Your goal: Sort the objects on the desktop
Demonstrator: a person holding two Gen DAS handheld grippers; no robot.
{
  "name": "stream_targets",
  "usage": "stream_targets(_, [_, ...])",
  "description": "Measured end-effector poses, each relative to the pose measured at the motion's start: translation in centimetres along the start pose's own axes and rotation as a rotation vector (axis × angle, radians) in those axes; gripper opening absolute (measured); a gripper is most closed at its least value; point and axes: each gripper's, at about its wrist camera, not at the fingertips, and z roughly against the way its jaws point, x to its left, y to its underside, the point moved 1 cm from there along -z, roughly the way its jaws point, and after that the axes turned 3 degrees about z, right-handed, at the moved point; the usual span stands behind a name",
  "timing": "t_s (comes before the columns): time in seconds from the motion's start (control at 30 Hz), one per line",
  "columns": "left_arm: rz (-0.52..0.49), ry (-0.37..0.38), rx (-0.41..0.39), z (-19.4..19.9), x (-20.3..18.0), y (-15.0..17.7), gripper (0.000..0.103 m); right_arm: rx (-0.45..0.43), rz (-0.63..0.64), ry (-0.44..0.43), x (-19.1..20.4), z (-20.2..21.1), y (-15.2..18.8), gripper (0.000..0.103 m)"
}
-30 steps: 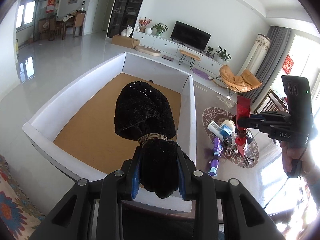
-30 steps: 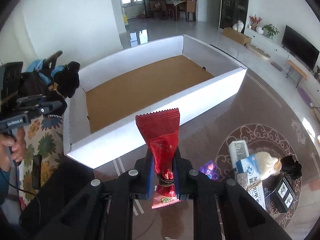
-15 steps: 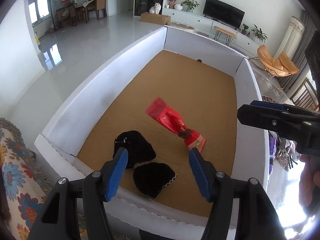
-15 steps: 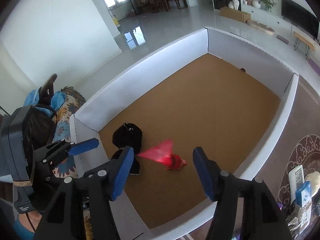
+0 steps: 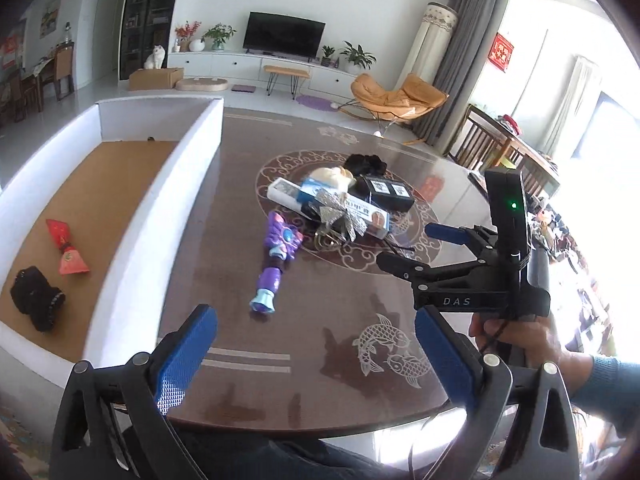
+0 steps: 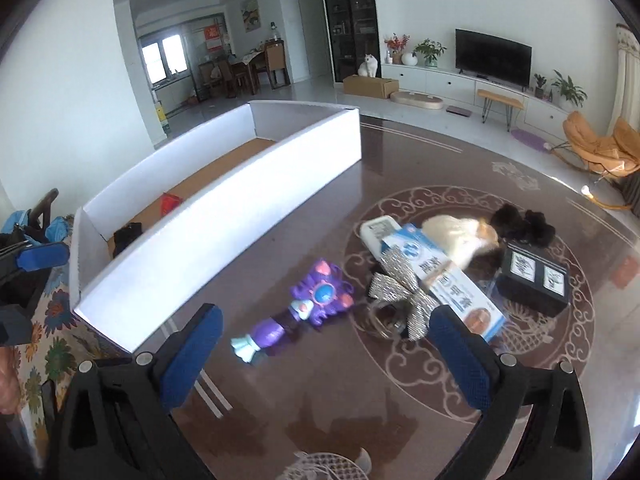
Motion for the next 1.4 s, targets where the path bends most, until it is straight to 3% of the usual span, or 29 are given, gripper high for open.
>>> stream_targets(0.07, [0.004, -0.034, 0.068, -4.3, -1.9, 0.9, 0.101, 0.067, -0.041, 0.107, -4.2, 0.2, 4.0, 0.103])
stream_targets(0.17, [0.016, -0.053, 0.132, -9.4, -3.6, 1.9, 0.100, 0.167, -0.144, 0.197, -9.5, 0.2, 8.1, 0.103])
stream_targets(0.33, [-0.048, -0.134, 0.173, -13.7, -5.9, 2.7, 0.099, 0.183, -0.223, 0.265, -13.1, 0.2, 12.3, 0.103])
stream_targets(0.43, [-0.047, -0.154, 0.177, -15.2, -5.8, 2.3, 0.099, 0.153, -0.227, 0.283, -13.1, 0.4, 12.4, 0.103])
stream_targets(0.7, [-0.093, -0.265, 0.085, -16.2, -5.3, 1.9, 0.103, 0.149, -0.228, 0.289, -12.5, -0.2, 12.1, 0.103])
stream_targets(1.4, [-0.089, -0.270, 0.071, -16.2, -5.2, 2.1, 0.103, 0.146, -0.229, 0.289, -12.5, -0.4, 12.0, 0.103])
